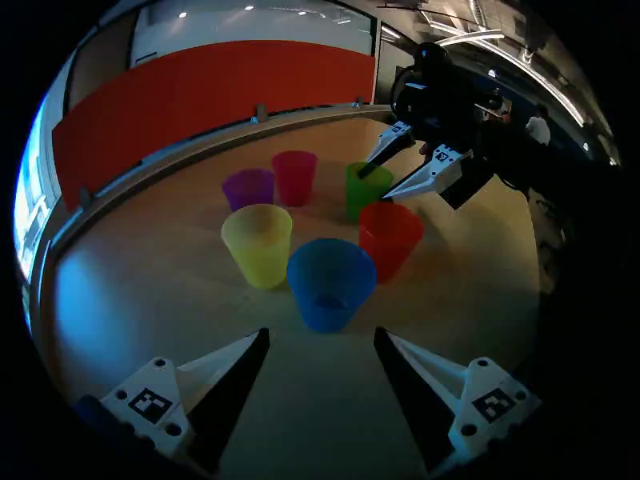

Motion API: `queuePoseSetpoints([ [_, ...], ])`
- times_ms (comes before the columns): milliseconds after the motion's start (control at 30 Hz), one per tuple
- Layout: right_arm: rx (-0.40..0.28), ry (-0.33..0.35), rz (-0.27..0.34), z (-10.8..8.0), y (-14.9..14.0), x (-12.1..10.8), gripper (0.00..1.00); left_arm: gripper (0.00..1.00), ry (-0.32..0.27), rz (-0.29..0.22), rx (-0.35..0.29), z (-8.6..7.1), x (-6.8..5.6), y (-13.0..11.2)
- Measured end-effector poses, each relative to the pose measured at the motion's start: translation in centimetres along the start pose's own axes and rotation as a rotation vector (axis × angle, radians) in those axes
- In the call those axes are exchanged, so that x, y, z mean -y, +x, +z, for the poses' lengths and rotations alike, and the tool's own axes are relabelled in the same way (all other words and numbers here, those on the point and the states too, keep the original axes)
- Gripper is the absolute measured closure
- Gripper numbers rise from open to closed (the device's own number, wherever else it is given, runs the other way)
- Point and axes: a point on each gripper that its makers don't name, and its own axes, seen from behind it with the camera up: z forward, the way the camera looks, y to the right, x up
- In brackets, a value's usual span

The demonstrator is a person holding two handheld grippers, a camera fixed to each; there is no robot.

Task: Pour water

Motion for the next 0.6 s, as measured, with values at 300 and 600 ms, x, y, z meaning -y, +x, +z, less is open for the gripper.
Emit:
queuePoseSetpoints([
  [300,-0.006,-0.034,0.012,-2.2,-0.9,0.0,0.0,0.03,0.045,-0.029,-0.035,-1.6,1.3,0.3],
  [600,-0.049,-0.096,0.031,-5.8,-1.7,0.5,0.0,0.03,0.117,-0.053,-0.1,-3.7,2.5,0.9],
])
